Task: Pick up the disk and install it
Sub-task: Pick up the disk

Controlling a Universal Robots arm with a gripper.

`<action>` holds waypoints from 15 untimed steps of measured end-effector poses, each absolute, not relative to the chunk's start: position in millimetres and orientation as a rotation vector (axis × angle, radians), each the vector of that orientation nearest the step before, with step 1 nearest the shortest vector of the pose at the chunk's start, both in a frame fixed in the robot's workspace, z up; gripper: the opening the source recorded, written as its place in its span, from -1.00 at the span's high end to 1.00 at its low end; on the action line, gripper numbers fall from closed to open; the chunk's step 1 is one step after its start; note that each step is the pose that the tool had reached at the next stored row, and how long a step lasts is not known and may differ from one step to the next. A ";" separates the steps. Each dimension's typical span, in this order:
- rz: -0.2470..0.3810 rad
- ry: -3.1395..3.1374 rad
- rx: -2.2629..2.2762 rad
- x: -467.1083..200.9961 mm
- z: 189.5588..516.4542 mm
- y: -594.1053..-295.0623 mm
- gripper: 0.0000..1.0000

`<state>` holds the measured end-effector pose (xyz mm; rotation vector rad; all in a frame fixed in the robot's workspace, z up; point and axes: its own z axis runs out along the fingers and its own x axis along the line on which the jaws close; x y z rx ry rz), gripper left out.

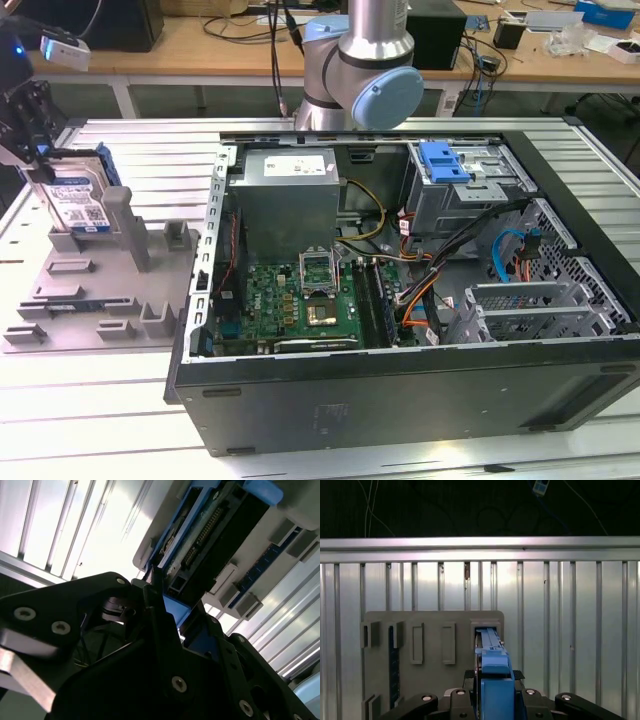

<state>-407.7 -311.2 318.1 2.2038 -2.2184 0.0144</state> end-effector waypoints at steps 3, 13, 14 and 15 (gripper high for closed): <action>0.014 -2.218 2.205 -407.7 323.7 -311.2 0.27; 0.009 -2.217 2.210 -407.7 340.4 -311.2 0.27; 0.009 -2.217 2.210 -407.7 342.7 -311.2 0.27; 0.006 -2.217 2.213 -407.7 355.5 -311.2 0.27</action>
